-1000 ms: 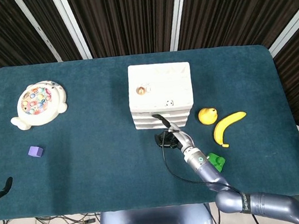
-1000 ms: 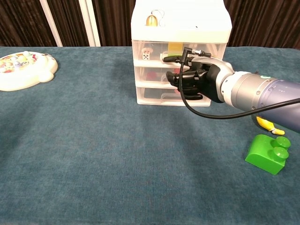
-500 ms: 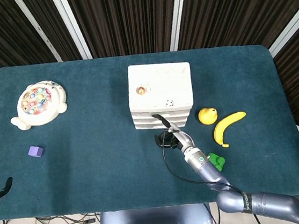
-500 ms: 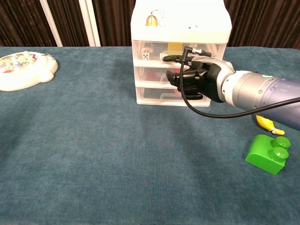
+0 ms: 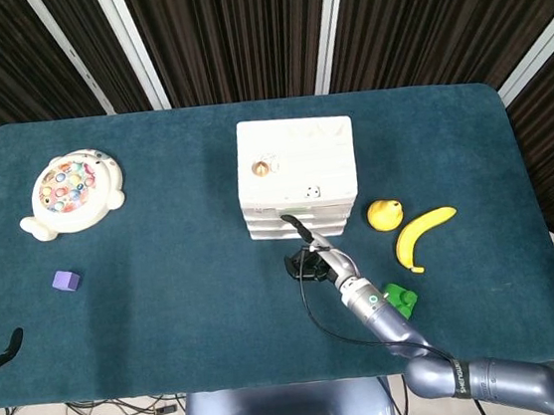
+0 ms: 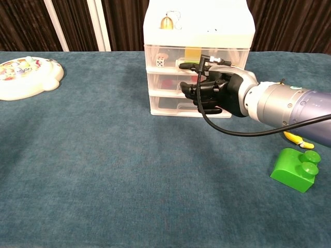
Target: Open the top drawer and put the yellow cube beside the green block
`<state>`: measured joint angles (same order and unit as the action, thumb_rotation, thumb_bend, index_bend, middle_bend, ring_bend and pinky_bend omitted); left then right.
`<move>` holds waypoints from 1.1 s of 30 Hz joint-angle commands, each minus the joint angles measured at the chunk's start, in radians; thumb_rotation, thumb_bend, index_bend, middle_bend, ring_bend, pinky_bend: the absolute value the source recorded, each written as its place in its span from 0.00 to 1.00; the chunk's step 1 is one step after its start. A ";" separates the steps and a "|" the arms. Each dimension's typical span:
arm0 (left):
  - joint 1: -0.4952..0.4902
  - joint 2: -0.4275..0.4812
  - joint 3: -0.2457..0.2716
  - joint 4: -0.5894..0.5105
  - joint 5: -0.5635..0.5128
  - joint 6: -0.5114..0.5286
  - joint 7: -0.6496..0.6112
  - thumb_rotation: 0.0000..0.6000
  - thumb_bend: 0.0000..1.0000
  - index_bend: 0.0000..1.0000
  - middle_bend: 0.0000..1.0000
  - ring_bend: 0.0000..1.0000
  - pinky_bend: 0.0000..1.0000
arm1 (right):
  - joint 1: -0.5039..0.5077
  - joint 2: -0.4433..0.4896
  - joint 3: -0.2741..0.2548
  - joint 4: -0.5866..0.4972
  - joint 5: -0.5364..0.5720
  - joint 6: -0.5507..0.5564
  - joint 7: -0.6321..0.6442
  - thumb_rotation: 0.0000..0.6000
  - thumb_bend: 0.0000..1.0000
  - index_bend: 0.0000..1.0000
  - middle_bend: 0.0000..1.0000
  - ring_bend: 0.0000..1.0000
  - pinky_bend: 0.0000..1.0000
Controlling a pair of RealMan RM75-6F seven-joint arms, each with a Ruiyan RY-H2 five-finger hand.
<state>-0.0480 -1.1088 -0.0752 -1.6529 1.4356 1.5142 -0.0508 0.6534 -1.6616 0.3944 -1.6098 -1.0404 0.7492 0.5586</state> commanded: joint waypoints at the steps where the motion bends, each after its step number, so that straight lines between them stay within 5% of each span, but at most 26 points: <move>1: 0.000 0.000 0.000 0.000 0.000 0.000 0.000 1.00 0.32 0.01 0.00 0.00 0.00 | 0.001 0.001 0.000 0.000 -0.006 -0.004 0.008 1.00 0.64 0.00 0.96 1.00 1.00; 33: 0.001 -0.001 -0.001 0.000 -0.002 0.000 0.006 1.00 0.32 0.01 0.00 0.00 0.00 | -0.028 0.043 -0.059 -0.063 -0.123 -0.009 0.103 1.00 0.64 0.02 0.96 1.00 1.00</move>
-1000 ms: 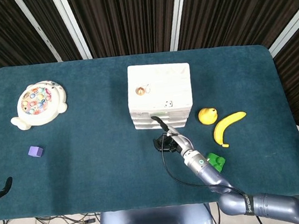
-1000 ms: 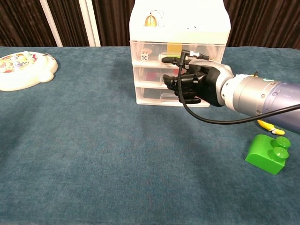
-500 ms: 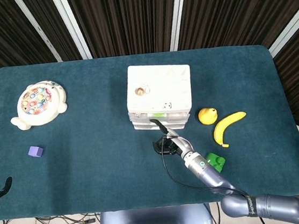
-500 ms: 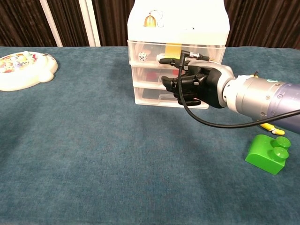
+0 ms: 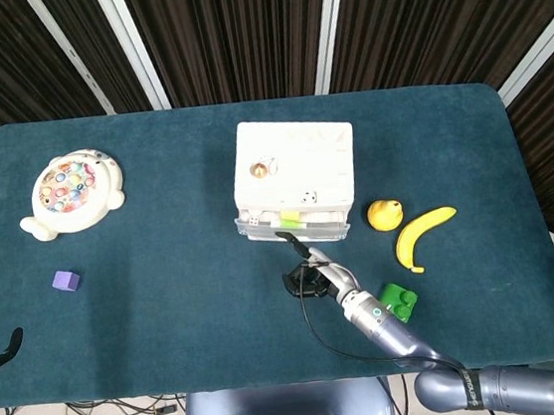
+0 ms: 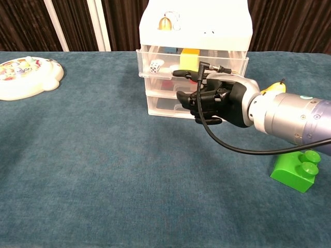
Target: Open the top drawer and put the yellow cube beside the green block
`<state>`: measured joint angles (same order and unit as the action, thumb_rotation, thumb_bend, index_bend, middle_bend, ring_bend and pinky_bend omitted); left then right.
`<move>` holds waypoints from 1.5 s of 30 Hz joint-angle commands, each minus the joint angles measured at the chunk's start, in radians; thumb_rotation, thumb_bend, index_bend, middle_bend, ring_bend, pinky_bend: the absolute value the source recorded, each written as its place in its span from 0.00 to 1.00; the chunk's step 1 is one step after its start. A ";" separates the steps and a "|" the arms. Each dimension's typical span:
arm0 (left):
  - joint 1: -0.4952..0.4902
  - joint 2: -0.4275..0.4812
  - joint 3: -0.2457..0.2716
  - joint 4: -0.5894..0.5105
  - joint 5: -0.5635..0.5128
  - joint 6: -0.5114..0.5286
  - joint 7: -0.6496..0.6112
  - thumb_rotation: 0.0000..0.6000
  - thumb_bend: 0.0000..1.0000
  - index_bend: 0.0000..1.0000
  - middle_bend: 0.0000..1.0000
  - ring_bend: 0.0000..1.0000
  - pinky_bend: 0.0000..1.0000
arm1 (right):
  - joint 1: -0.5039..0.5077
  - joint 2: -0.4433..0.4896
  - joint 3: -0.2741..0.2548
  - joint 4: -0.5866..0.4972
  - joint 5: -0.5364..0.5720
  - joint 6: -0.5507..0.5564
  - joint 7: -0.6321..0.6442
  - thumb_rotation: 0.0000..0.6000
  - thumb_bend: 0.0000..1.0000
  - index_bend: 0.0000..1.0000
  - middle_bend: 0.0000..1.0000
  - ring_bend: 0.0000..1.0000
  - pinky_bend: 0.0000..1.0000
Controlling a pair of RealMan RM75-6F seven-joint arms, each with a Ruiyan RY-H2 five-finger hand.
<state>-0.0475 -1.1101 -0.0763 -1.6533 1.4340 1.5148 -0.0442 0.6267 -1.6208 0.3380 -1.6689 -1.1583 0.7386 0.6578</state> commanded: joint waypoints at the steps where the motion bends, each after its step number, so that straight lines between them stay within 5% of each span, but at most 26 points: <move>1: 0.000 0.000 0.000 0.000 0.000 0.000 0.000 1.00 0.32 0.01 0.00 0.00 0.00 | -0.002 0.003 -0.004 -0.006 -0.010 0.003 0.006 1.00 0.64 0.03 0.96 1.00 1.00; 45: 0.000 -0.002 0.000 0.001 0.000 0.001 0.006 1.00 0.32 0.01 0.00 0.00 0.00 | -0.015 0.034 -0.077 -0.044 -0.101 0.030 0.092 1.00 0.64 0.10 0.96 1.00 1.00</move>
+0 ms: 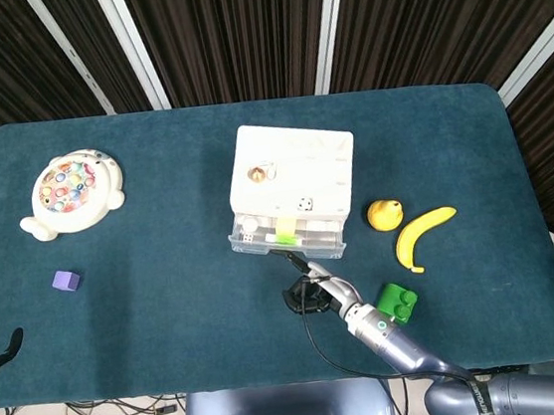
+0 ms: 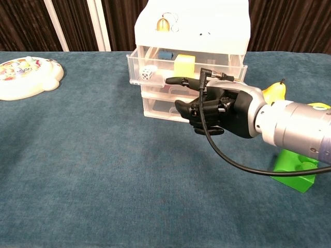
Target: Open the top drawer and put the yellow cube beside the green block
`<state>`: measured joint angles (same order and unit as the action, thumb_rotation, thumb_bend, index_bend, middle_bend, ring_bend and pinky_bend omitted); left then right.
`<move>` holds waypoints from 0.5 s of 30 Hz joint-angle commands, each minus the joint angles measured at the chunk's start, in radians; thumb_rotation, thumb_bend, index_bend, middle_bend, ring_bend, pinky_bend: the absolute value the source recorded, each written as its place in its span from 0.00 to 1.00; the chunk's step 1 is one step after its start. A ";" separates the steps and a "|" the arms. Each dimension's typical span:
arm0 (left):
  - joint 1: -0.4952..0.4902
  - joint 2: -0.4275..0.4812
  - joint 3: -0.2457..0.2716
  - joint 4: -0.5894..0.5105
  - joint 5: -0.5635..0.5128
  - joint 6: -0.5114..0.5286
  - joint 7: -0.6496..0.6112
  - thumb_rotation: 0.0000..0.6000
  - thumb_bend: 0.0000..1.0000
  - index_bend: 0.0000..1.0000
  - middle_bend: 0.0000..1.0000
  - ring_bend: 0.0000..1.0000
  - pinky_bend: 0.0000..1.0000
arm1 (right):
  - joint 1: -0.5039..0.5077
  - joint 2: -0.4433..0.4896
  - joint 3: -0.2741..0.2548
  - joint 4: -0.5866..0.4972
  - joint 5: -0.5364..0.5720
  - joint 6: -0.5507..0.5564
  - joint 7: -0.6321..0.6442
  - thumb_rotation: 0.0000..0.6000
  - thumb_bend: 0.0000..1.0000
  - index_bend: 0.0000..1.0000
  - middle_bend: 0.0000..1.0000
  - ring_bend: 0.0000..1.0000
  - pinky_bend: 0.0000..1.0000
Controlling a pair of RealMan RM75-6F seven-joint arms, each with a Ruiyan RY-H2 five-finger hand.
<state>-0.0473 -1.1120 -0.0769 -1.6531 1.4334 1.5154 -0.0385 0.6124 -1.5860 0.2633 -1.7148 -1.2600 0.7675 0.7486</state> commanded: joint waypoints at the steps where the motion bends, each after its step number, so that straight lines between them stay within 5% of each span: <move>1: 0.000 0.000 0.000 0.000 0.000 0.000 0.000 1.00 0.32 0.01 0.00 0.00 0.00 | -0.001 -0.002 -0.004 0.002 0.001 0.002 0.003 1.00 0.64 0.10 0.96 1.00 1.00; 15: 0.000 0.000 0.000 0.000 -0.001 -0.001 0.002 1.00 0.32 0.01 0.00 0.00 0.00 | -0.012 0.002 -0.029 -0.007 -0.032 0.021 0.027 1.00 0.64 0.11 0.96 1.00 1.00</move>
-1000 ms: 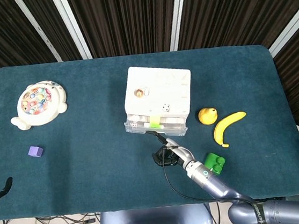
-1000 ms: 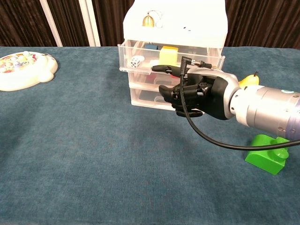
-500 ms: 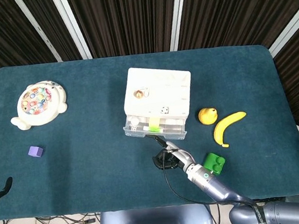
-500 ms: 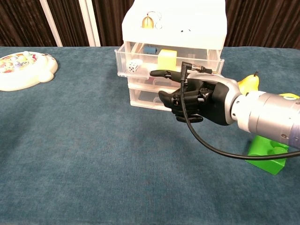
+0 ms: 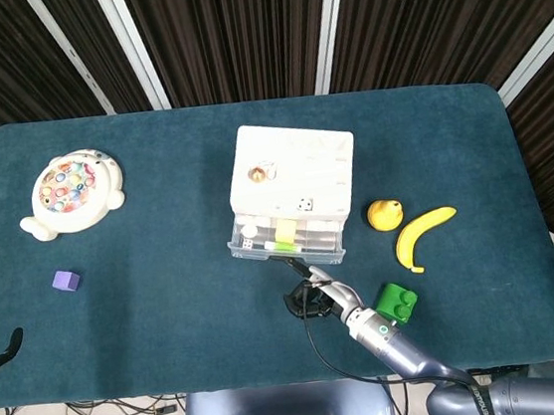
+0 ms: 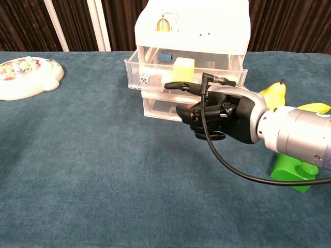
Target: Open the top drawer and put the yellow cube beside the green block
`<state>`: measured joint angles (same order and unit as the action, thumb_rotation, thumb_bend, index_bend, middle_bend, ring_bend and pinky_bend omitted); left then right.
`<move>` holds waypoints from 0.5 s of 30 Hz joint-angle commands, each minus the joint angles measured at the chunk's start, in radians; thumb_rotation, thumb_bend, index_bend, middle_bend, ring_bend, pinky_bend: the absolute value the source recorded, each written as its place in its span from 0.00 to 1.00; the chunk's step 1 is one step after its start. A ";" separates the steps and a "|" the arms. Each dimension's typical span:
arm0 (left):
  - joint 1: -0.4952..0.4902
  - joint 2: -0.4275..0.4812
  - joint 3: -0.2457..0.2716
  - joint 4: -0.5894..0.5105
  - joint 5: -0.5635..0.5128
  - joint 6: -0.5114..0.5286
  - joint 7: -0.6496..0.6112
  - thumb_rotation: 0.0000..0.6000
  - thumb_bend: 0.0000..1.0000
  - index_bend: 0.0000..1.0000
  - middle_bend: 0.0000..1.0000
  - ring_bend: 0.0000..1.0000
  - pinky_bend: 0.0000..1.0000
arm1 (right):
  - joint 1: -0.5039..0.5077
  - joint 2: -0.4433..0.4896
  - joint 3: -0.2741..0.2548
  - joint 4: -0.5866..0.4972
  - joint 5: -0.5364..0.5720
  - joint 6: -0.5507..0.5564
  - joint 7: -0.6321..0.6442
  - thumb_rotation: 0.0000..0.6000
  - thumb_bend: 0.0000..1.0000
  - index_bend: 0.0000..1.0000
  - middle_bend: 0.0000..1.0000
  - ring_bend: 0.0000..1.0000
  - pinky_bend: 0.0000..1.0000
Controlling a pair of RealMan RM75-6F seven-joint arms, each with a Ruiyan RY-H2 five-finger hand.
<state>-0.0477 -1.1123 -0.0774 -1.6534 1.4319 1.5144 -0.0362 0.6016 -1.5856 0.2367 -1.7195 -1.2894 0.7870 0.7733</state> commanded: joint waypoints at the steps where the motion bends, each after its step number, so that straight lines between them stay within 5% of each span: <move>1: 0.000 0.000 0.000 0.000 0.000 0.000 0.000 1.00 0.32 0.01 0.00 0.00 0.00 | -0.002 0.002 -0.005 -0.003 -0.004 0.003 0.005 1.00 0.64 0.11 0.96 1.00 1.00; 15: 0.000 -0.001 0.000 0.000 -0.001 -0.001 0.002 1.00 0.32 0.00 0.00 0.00 0.00 | -0.007 0.011 -0.028 -0.012 -0.034 0.010 0.030 1.00 0.64 0.11 0.96 1.00 1.00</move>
<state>-0.0480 -1.1129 -0.0778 -1.6535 1.4307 1.5138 -0.0342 0.5951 -1.5753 0.2093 -1.7312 -1.3234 0.7966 0.8029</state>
